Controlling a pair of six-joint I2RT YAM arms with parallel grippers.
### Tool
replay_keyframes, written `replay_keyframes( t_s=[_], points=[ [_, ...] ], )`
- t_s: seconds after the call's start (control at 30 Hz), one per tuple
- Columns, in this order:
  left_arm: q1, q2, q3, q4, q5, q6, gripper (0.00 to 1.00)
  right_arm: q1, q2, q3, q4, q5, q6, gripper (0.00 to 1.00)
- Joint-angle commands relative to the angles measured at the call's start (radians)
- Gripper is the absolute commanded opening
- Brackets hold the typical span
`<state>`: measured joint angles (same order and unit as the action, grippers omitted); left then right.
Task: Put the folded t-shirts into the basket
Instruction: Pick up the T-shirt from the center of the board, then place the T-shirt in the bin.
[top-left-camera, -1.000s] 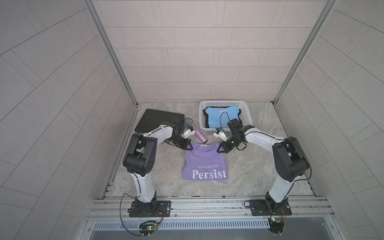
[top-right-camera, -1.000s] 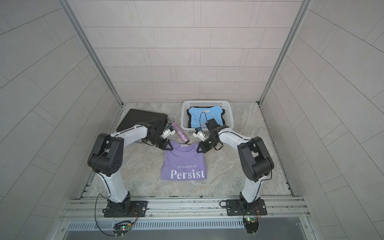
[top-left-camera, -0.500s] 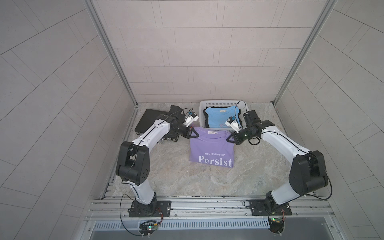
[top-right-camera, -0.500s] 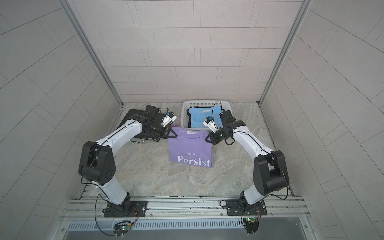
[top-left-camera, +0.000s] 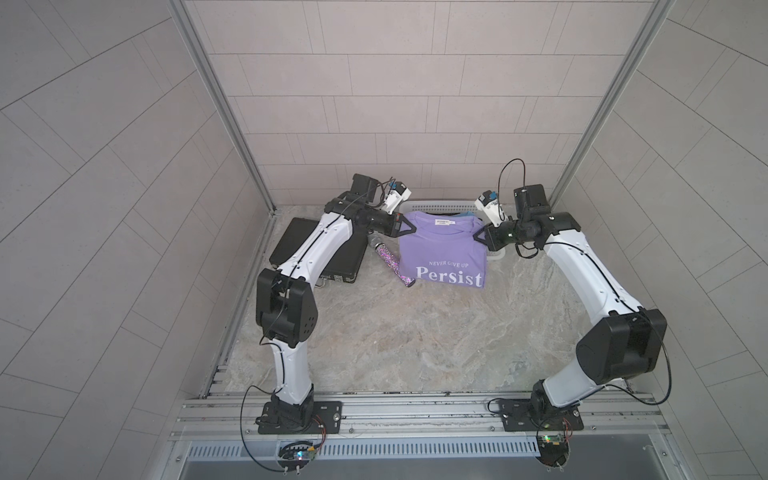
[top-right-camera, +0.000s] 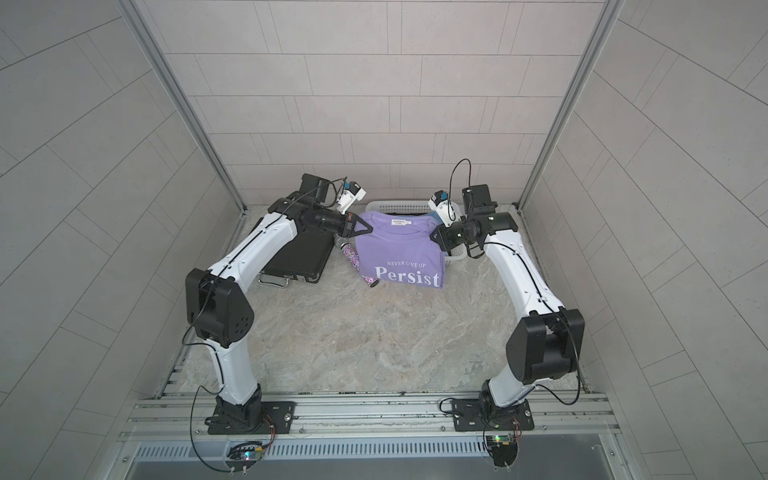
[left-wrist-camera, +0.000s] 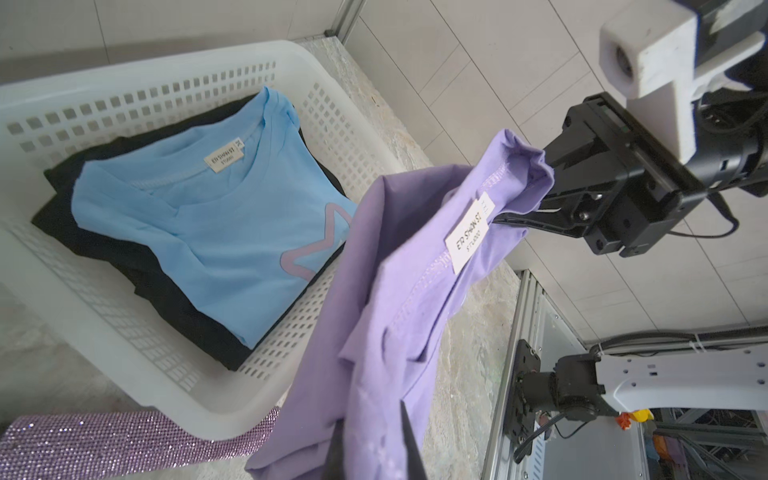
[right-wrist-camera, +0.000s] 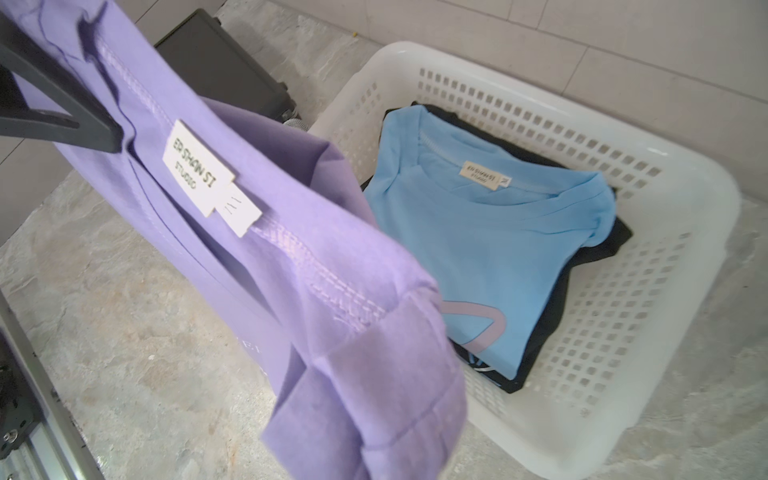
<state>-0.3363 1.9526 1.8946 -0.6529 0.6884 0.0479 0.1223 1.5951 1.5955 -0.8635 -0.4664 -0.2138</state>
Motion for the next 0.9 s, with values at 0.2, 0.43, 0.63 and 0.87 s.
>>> replay_keyframes(
  t_s=[0.2, 0.43, 0.63, 0.87],
  points=[
    [-0.002, 0.240, 0.400, -0.058, -0.094, -0.118, 0.00, -0.035, 0.222, 0.317, -0.062, 0.086, 0.020, 0.00],
    [-0.012, 0.407, 0.550, -0.078, -0.148, -0.169, 0.00, -0.054, 0.438, 0.552, -0.126, 0.115, 0.038, 0.00],
    [-0.025, 0.457, 0.560, -0.061, -0.151, -0.199, 0.00, -0.069, 0.544, 0.620, -0.143, 0.112, 0.048, 0.00],
    [-0.026, 0.441, 0.568, -0.120, -0.134, -0.187, 0.00, -0.087, 0.554, 0.669, -0.226, 0.052, 0.024, 0.00]
  ],
)
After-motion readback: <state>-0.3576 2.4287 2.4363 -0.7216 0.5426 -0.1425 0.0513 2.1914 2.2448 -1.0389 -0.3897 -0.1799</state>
